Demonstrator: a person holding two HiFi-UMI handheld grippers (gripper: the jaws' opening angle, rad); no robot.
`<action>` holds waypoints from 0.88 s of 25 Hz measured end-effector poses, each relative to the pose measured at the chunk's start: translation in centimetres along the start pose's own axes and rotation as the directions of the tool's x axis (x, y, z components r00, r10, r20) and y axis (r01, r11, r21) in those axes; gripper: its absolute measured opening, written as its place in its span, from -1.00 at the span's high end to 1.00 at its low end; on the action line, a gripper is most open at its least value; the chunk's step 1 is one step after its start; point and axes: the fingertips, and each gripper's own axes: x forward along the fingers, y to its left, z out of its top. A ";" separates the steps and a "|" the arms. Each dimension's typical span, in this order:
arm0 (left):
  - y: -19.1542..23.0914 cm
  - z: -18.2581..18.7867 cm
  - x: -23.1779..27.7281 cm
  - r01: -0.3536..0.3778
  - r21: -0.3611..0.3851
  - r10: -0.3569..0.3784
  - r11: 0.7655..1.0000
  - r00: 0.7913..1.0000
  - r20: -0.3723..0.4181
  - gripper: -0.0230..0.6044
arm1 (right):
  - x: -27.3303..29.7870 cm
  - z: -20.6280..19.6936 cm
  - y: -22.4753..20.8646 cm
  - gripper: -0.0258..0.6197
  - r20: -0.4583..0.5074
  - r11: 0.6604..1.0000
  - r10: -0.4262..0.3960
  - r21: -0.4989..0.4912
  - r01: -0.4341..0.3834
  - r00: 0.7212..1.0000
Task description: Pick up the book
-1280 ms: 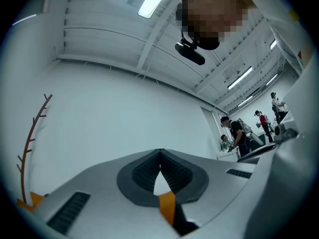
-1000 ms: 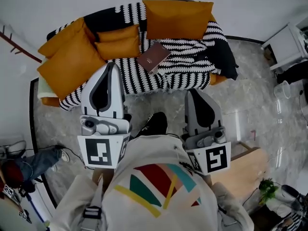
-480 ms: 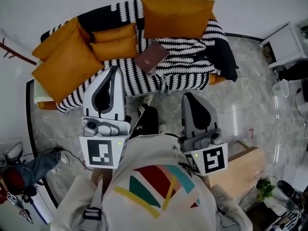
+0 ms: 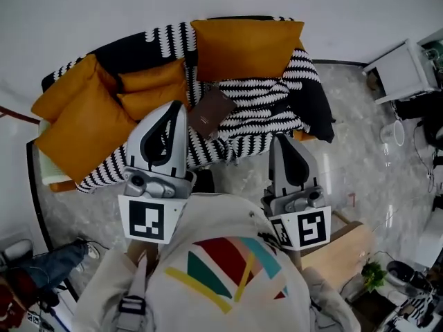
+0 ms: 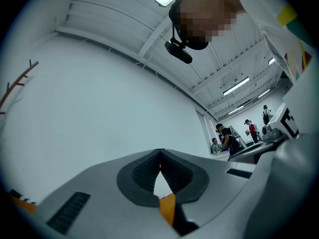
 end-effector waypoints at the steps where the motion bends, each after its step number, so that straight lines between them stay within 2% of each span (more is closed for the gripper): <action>1: 1.0 -0.4 0.9 0.006 -0.001 -0.006 1.000 1.000 -0.005 0.91 | 1.4 0.3 -0.3 0.88 0.002 1.000 -0.007 -0.005 0.007 1.000; 5: 5.4 -2.5 4.1 0.011 -0.007 -0.011 1.000 0.999 -0.037 0.91 | 6.3 0.7 -0.5 0.88 0.002 1.000 -0.023 -0.012 0.023 1.000; 8: 8.2 -4.0 5.8 0.019 -0.049 -0.022 0.999 0.999 -0.047 0.91 | 9.2 -0.5 -0.4 0.88 -0.034 0.999 -0.035 -0.003 0.035 0.999; 12: 10.8 -6.0 8.0 0.015 -0.069 -0.021 0.997 0.997 -0.079 0.91 | 11.6 -1.9 -0.6 0.88 -0.079 0.999 -0.051 0.009 0.052 0.996; 18: 11.4 -7.8 10.8 -0.020 -0.072 0.012 0.997 0.993 -0.114 0.91 | 14.2 -3.1 -3.7 0.88 -0.101 0.999 -0.026 0.030 0.029 0.995; 22: 10.4 -7.9 12.6 -0.061 -0.059 0.054 0.996 0.991 -0.122 0.91 | 16.6 -2.9 -6.0 0.88 -0.101 0.998 0.056 0.034 -0.053 0.993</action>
